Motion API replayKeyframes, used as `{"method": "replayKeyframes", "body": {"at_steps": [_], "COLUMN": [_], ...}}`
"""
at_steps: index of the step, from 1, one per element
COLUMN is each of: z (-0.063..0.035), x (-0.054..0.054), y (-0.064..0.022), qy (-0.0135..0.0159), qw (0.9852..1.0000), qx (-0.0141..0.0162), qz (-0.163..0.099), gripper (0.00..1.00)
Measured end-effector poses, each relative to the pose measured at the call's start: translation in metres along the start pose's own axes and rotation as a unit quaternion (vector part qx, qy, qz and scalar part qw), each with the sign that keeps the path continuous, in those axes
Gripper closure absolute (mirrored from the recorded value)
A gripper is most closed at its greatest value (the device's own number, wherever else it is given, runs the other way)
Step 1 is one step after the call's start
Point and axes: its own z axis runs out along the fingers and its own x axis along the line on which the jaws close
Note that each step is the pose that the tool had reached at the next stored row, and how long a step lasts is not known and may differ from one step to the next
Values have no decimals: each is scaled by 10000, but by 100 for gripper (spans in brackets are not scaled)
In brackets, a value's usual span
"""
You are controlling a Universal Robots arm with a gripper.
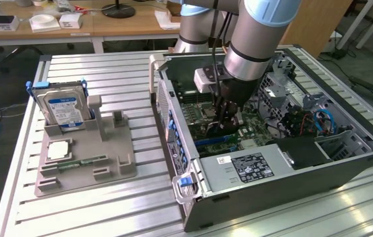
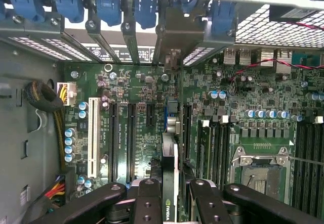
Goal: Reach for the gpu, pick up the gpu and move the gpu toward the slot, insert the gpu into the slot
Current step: 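Insert the gpu into the slot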
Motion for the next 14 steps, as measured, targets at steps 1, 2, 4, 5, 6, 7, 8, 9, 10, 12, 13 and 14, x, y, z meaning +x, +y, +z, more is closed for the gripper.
{"method": "replayKeyframes", "body": {"at_steps": [1,2,4,5,6,7,8,9,10,12,13,14], "z": [0,0,0,0,0,0,1,1,1,2,8,18], "x": [0,0,0,0,0,1,0,0,0,0,1,2], "y": [1,1,3,5,6,5,4,4,3,4,5,5], "qy": [0,0,0,0,1,1,0,0,0,1,1,2], "qw": [10000,10000,10000,10000,10000,10000,10000,10000,10000,10000,10000,10000], "qx": [0,0,4,10,30,57,75,83,85,85,85,85], "qz": [0,0,0,0,0,-3,-5,-7,-7,-6,-6,-6], "gripper": [74,74,74,74,74,74,74,74,74,74,74,74]}}
